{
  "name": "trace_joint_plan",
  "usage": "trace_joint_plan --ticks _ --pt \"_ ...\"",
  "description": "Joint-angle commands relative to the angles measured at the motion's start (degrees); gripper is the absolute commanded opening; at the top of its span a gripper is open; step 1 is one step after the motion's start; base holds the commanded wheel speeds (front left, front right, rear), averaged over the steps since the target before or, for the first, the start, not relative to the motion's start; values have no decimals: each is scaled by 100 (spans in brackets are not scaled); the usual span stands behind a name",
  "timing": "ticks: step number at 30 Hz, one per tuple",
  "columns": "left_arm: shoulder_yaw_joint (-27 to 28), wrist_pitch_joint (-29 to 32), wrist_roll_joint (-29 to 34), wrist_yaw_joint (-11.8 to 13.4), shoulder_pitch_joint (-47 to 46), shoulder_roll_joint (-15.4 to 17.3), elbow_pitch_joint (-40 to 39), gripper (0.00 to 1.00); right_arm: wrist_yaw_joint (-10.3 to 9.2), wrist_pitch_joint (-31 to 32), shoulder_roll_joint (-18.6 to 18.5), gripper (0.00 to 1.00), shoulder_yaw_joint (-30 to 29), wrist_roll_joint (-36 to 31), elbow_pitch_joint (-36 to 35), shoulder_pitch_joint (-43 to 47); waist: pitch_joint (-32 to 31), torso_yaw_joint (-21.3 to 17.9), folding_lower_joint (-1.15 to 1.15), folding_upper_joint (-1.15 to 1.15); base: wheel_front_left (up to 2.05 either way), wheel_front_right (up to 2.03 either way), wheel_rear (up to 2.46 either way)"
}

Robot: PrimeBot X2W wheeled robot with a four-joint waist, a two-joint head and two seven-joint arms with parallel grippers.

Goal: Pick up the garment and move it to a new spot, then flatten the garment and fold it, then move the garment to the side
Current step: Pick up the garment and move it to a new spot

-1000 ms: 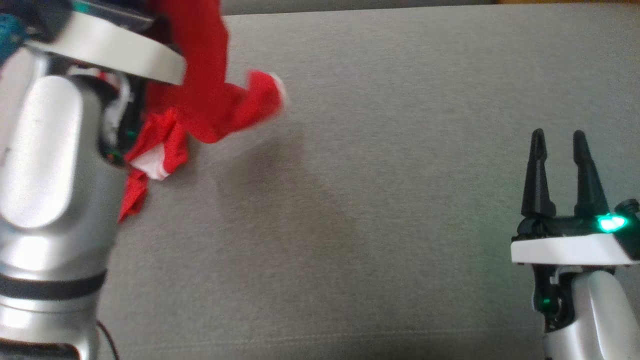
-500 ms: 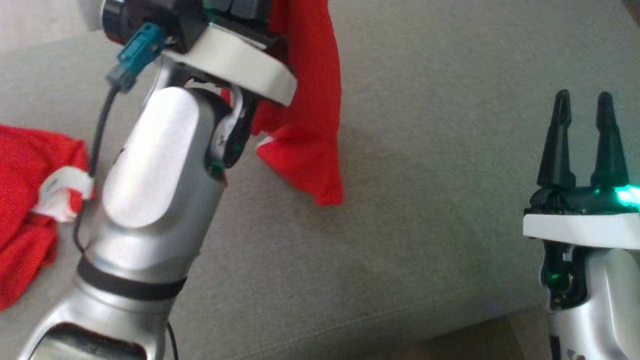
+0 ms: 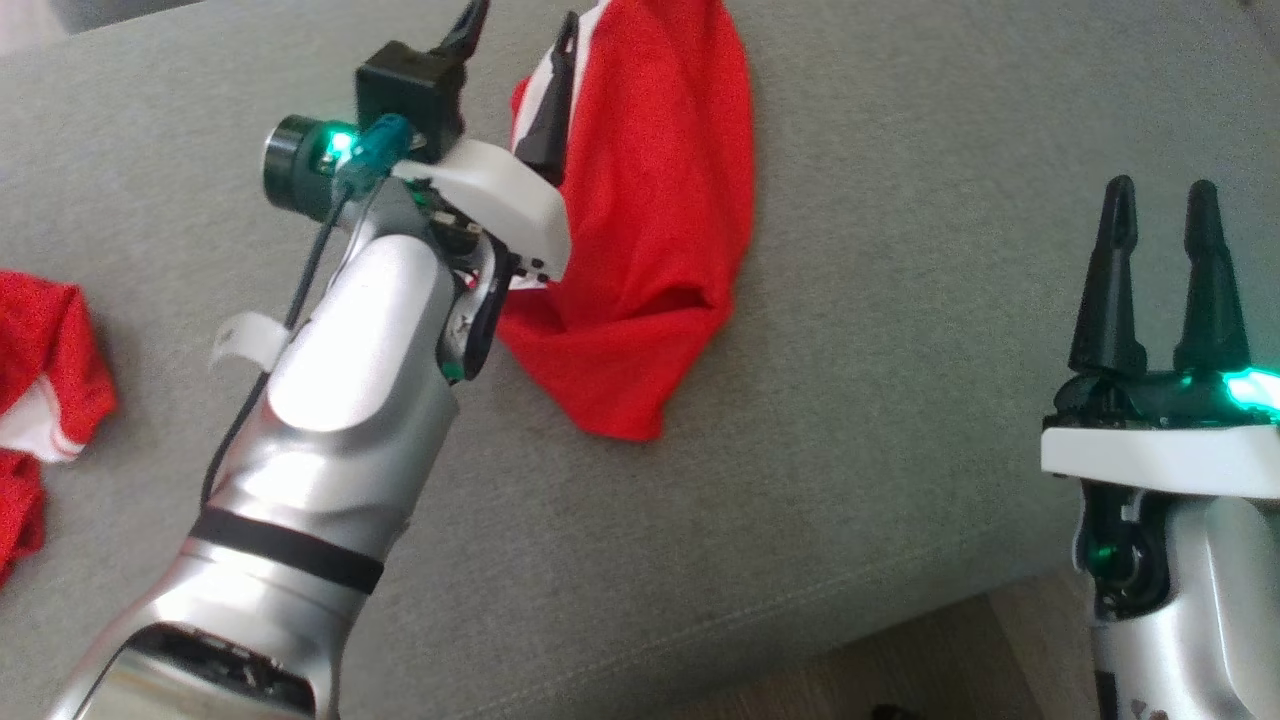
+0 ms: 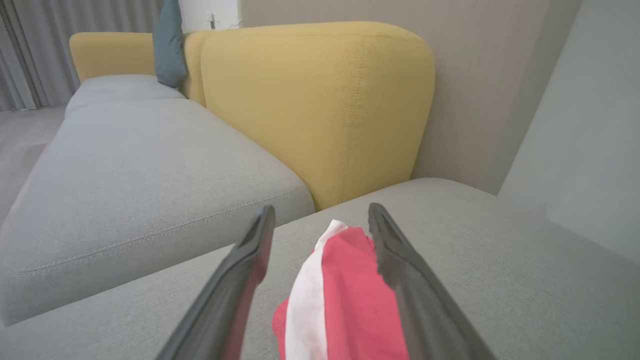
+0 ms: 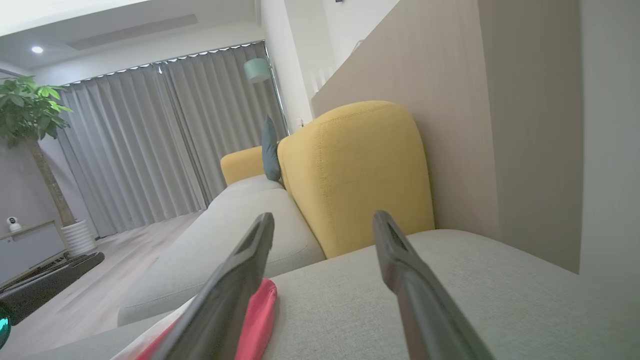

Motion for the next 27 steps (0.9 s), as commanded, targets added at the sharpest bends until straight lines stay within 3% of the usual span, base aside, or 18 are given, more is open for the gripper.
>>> trace_joint_plan --ticks 1,8,15,21,27 --pt "185 -91 -35 -16 -240 108 -155 100 44 -34 -34 100 103 -48 -200 -190 -44 123 0 0 0 0 0" --pt "559 -312 -71 11 315 578 -475 100 44 -34 -34 100 45 -364 -132 -96 -316 734 0 0 0 0 0" --pt "1065 -321 158 97 1945 974 -1986 100 44 -34 -34 100 38 -739 13 109 -622 1388 0 0 0 0 0" --pt "1383 -322 423 162 3361 786 -2976 100 44 -34 -34 100 82 -932 201 362 -833 1741 0 0 0 0 0" --pt "1641 -322 631 52 3861 407 -3345 100 44 -34 -34 100 179 -1041 323 482 -959 1968 0 0 0 0 0"
